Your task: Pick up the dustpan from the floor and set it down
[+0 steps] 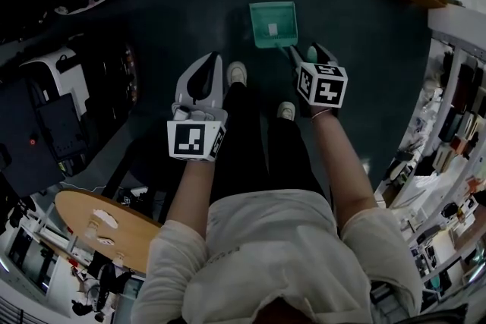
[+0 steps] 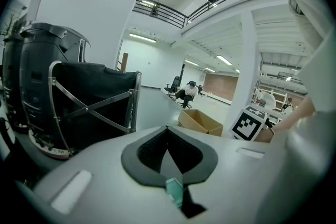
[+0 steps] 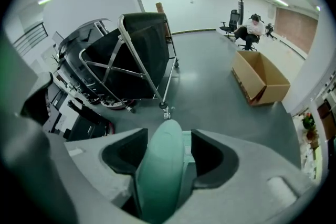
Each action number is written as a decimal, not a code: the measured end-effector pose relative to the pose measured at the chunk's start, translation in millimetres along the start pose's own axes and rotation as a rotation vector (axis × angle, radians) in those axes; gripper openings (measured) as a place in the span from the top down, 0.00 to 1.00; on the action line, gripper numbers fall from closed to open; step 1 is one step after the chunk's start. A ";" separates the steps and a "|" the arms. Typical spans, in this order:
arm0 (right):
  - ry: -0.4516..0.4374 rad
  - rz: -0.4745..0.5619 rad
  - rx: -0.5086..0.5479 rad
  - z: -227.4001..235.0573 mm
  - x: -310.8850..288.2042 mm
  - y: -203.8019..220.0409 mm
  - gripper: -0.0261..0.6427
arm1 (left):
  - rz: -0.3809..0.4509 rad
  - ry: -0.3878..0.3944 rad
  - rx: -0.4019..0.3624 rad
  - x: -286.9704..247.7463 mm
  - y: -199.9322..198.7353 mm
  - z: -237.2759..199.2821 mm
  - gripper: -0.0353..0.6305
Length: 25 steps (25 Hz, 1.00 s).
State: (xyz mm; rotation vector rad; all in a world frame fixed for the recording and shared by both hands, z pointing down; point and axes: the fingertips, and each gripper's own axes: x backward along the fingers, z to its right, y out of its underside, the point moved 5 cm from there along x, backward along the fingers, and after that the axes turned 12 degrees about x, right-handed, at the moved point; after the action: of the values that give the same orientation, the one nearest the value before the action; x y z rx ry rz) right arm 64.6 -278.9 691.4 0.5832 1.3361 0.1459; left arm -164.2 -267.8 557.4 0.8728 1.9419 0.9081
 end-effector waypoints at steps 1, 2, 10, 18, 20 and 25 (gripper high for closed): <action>-0.011 0.015 -0.016 1.1 4.3 -2.6 0.59 | 0.003 0.003 0.001 -0.4 -1.1 2.5 0.94; -0.020 0.032 -0.032 2.8 10.4 -5.6 0.57 | 0.007 0.006 0.002 -0.5 -2.1 5.1 0.94; 0.038 0.293 -0.030 27.1 122.5 -30.8 0.57 | 0.080 -0.008 0.001 22.4 -34.8 46.4 0.94; 0.199 0.646 0.159 32.7 271.2 -39.8 0.97 | 0.180 0.053 -0.006 81.6 -80.7 129.2 0.94; 0.210 0.709 0.199 29.1 303.9 -33.8 0.97 | 0.203 0.057 -0.017 102.7 -85.2 149.0 0.94; 0.183 0.818 0.251 24.8 364.2 -11.0 0.97 | 0.275 0.075 -0.101 148.2 -88.5 200.1 0.94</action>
State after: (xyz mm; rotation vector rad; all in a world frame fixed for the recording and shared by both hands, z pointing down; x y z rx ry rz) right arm 175.5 -141.8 371.6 1.3366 1.2279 0.7163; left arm -77.4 -136.0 345.5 1.0764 1.8490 1.2032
